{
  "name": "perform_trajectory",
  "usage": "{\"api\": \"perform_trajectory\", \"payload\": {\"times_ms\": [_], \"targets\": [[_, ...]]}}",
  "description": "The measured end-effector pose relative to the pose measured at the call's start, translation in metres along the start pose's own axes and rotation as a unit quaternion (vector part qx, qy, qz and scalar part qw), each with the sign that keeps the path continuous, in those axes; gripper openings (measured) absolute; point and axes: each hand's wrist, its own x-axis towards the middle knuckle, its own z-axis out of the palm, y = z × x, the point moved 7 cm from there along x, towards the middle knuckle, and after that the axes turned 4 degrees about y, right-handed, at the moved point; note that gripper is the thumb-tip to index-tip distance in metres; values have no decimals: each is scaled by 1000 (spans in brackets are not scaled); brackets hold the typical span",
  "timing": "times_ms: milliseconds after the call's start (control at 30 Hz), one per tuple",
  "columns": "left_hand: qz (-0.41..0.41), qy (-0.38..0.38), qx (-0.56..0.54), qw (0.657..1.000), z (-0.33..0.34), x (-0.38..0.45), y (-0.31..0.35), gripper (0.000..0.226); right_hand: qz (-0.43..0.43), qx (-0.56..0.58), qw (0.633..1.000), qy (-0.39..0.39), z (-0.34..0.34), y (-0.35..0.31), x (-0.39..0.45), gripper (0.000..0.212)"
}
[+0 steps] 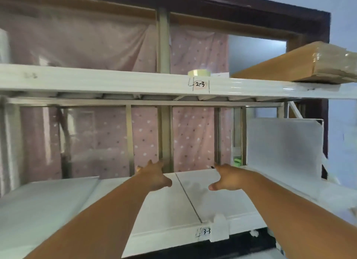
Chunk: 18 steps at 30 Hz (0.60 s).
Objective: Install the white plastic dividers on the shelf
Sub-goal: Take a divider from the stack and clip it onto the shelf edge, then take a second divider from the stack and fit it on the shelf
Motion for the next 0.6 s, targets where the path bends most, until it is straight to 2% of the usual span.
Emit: {"api": "perform_trajectory", "payload": {"times_ms": [300,433,600], "targets": [[-147,37,5,988,-62,-71,-199,108,-171,17,985,-29,44,-214,39,105],[-210,63,2,976,-96,-120,-277,107,-251,27,967,-37,62,-302,37,102],[-281,48,7,958,-119,-189,-360,105,-356,61,932,-39,83,-399,10,89]]}}
